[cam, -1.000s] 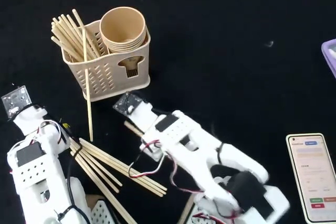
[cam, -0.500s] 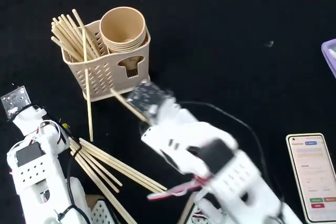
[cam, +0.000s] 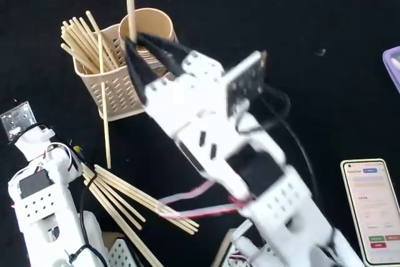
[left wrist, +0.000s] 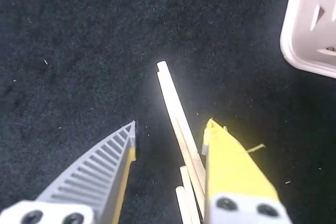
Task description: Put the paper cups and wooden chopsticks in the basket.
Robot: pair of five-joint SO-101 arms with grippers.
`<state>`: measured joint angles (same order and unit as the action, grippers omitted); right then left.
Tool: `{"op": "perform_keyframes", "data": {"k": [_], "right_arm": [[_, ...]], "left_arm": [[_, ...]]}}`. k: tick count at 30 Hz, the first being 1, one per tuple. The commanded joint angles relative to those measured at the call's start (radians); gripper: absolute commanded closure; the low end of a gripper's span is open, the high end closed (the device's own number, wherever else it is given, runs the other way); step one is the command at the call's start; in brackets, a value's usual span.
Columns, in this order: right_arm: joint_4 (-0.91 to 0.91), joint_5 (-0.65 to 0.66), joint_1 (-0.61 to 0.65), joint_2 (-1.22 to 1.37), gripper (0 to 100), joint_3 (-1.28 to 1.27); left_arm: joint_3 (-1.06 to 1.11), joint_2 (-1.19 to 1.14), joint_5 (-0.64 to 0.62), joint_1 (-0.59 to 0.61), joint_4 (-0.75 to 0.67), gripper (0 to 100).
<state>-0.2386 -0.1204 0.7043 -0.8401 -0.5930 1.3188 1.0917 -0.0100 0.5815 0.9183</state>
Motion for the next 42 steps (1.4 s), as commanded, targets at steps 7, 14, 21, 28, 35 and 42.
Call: {"op": "perform_keyframes", "data": {"k": [7,14,21,28,35,42], "right_arm": [[0.072,-0.052,-0.031,0.599,98.7,0.552],[0.064,0.017,-0.055,0.872,98.7,0.754],[0.064,0.112,-0.068,0.908,98.8,0.753],[0.058,0.112,-0.066,0.908,97.0,0.676],[-0.215,0.11,-0.051,0.908,81.7,0.773],[-0.362,0.109,0.005,0.912,97.7,0.843]], "left_arm": [[-0.013,0.011,-0.011,0.001,-0.011,78],[-0.012,0.011,-0.005,-0.044,-0.005,78],[-0.012,0.012,-0.005,-0.044,-0.005,78],[-0.012,0.012,-0.005,-0.044,-0.005,78],[-0.012,0.012,-0.005,-0.044,-0.005,78],[-0.012,0.012,-0.005,-0.044,-0.005,78]]}}
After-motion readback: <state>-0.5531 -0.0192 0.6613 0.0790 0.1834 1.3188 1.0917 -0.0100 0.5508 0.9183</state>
